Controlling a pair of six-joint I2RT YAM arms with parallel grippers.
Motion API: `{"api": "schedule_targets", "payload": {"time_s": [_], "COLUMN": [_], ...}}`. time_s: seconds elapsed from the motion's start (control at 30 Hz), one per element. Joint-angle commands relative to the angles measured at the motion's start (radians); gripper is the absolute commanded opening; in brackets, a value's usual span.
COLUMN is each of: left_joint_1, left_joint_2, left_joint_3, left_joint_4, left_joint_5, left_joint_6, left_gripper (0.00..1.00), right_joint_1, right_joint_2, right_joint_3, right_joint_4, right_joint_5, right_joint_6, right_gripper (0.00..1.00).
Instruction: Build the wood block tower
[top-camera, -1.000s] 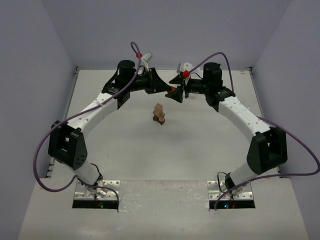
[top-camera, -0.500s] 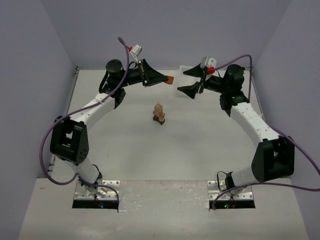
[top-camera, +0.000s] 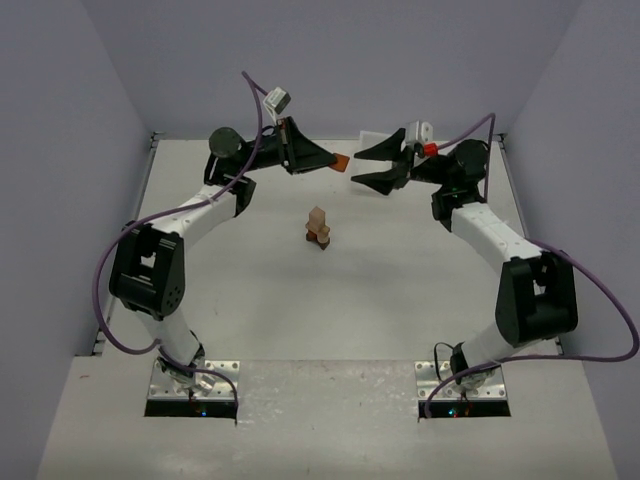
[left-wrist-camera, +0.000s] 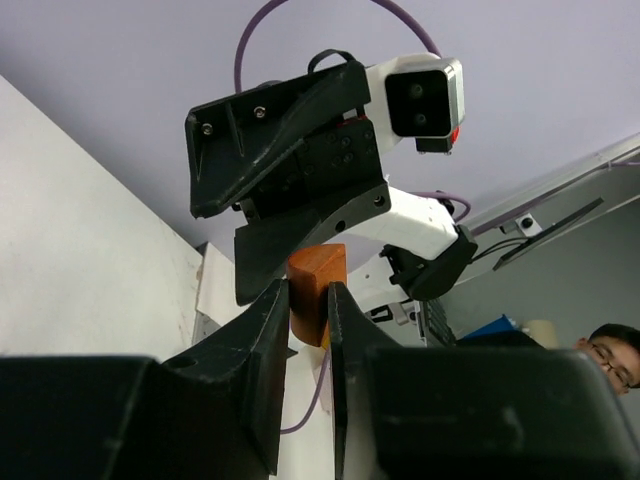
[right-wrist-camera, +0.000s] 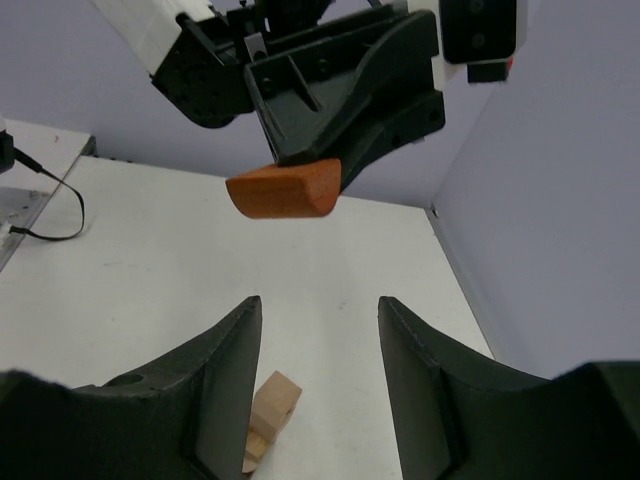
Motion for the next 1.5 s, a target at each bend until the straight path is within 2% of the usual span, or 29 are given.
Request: {"api": "schedule_targets", "payload": {"time_s": [0.0,0.17,0.23,0.4,0.6,0.77,1.47], "left_joint_1": [0.008,0.008,0.008,0.008,0.008,0.008,0.009], "left_joint_2": [-0.010,-0.006,-0.008,-0.012,0.004,0.006,0.008], "left_joint_3": [0.019,0.001,-0.012,-0.046,-0.043,-0.044,-0.063], "left_joint_4": [0.123,0.208,0.221,0.294,0.331,0.331,0.350], "left_joint_5": [0.007,-0.005,-0.013,-0.051,-0.065,-0.072,-0.091], "left_joint_6": [-0.060,-0.115,-0.127,-0.173,-0.207,-0.204,-0.210], "left_gripper": [0.00,0.00,0.00,0.00,0.00,0.00,0.00], "right_joint_1": [0.034,0.039,0.043,0.056,0.087,0.090,0.129], "right_joint_2": [0.018,0.070,0.088,0.069,0.032,0.018,-0.017], "right_joint_3": [0.003,0.014,0.021,-0.009,-0.030,-0.036,-0.024], "right_joint_4": [0.312,0.574,0.619,0.634,0.623,0.629,0.650], "right_joint_5": [0.061,0.130,0.149,0.171,0.191,0.195,0.218], "right_joint_6": [0.131,0.321,0.359,0.369,0.325,0.325,0.302], "right_gripper": [0.49,0.50,0.50,0.54,0.69,0.74,0.72]}}
